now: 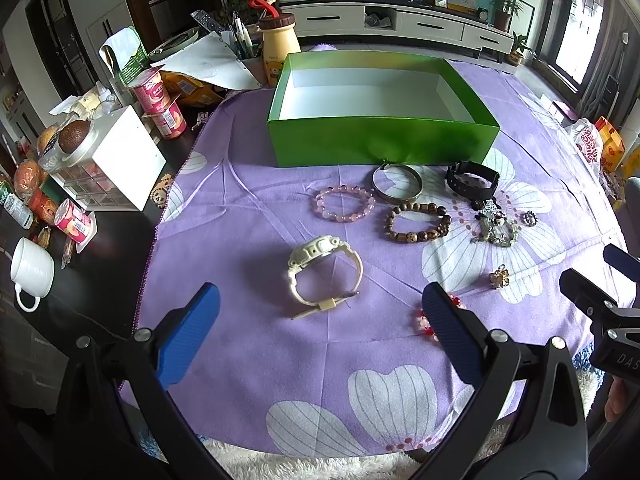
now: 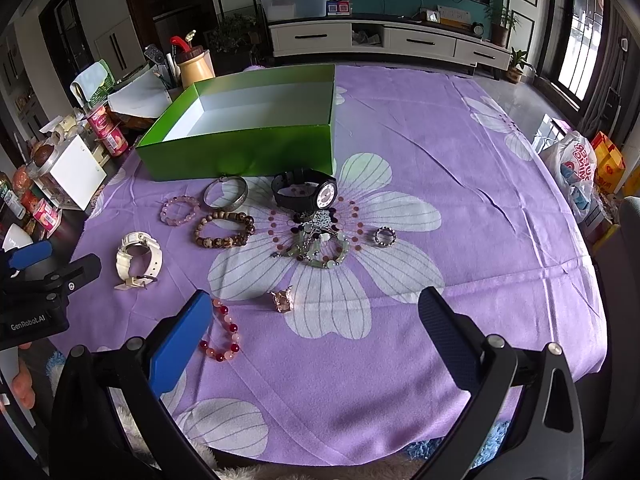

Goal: Organize jewelry

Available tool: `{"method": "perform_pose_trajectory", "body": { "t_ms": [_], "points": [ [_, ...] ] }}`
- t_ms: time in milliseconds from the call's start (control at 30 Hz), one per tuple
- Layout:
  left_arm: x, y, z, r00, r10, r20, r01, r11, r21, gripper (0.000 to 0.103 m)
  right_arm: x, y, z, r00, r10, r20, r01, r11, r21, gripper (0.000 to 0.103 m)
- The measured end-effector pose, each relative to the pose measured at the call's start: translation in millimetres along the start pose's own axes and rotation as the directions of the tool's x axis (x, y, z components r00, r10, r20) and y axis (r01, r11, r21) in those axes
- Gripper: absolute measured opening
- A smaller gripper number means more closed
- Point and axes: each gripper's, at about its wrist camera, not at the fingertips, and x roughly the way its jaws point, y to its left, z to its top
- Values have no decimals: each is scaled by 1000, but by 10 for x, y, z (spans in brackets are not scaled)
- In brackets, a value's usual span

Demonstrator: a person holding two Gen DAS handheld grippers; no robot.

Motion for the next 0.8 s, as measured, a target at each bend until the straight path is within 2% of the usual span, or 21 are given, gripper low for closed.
{"method": "perform_pose_trajectory", "body": {
  "t_ms": [800],
  "points": [
    [-30, -13, -3, 1000, -8, 2, 8, 1000, 3, 101, -39, -6, -11, 1000, 5, 7, -5, 1000, -1, 102]
  ]
}}
